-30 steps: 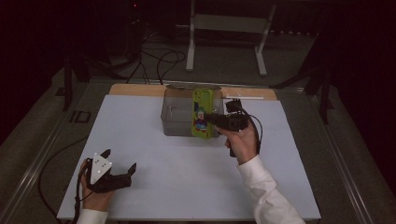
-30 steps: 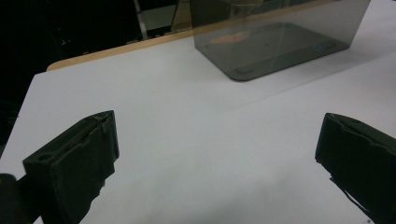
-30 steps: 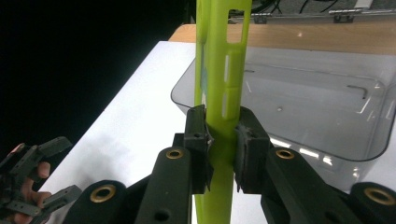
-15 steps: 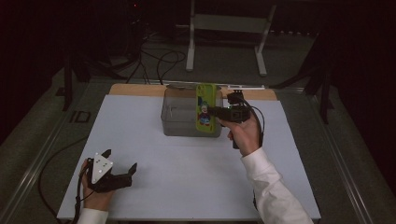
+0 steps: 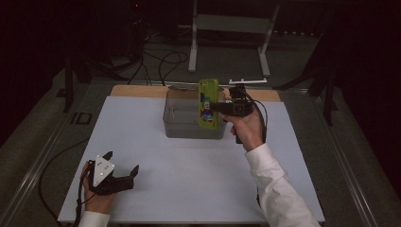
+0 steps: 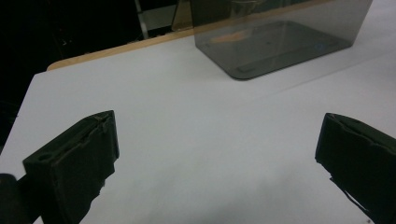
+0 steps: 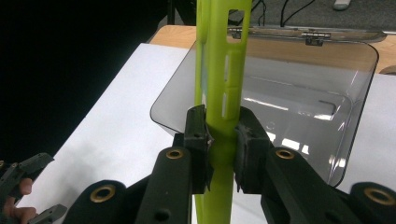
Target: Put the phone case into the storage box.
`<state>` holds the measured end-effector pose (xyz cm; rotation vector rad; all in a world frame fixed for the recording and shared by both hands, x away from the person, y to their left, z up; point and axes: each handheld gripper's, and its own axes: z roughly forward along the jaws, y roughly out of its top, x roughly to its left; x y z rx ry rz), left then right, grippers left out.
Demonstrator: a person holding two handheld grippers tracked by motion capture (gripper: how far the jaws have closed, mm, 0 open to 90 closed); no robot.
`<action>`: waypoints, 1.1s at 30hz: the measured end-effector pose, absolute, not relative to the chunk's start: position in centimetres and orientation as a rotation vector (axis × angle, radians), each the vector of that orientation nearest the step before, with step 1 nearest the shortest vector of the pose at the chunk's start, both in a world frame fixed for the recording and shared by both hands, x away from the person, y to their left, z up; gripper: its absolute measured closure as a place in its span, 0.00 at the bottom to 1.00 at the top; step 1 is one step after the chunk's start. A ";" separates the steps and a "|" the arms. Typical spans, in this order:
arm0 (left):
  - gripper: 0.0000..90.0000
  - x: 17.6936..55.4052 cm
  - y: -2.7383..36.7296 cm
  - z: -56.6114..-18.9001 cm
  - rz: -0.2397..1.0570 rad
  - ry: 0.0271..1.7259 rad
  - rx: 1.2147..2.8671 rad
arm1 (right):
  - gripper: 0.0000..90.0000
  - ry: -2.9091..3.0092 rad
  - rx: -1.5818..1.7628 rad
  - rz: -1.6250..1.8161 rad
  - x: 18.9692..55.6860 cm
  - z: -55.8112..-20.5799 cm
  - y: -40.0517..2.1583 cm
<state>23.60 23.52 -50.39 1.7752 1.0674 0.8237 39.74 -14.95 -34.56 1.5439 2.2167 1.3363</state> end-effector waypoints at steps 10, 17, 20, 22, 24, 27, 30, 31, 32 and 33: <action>0.00 23.6 23.5 -50.4 0.830 1.070 1.773 | 0.87 2.222 1.550 1.294 40.8 -34.0 -14.8; 0.00 23.6 23.6 -50.4 0.833 1.068 1.767 | 0.87 2.215 1.571 1.265 41.5 -34.0 -14.7; 0.00 23.5 23.6 -50.3 0.834 1.069 1.765 | 0.87 2.212 1.573 1.257 41.7 -34.0 -14.7; 0.00 23.5 23.6 -50.3 0.838 1.069 1.764 | 0.87 2.210 1.577 1.243 42.0 -34.0 -14.8; 0.00 23.6 23.6 -50.4 0.838 1.072 1.762 | 0.87 2.204 1.584 1.237 42.2 -33.9 -14.9; 0.00 23.6 23.6 -50.4 0.839 1.075 1.762 | 0.87 2.199 1.590 1.222 42.5 -33.9 -15.0; 0.00 23.6 23.6 -50.4 0.840 1.075 1.761 | 0.87 2.194 1.603 1.209 42.8 -33.9 -15.1; 0.00 23.6 23.6 -50.4 0.841 1.075 1.760 | 0.87 2.193 1.608 1.207 42.9 -33.9 -15.1; 0.00 23.5 23.6 -50.4 0.841 1.075 1.759 | 0.87 2.192 1.610 1.203 43.0 -33.9 -15.1; 0.00 23.5 23.6 -50.4 0.842 1.075 1.759 | 0.87 2.192 1.615 1.200 43.1 -33.9 -15.1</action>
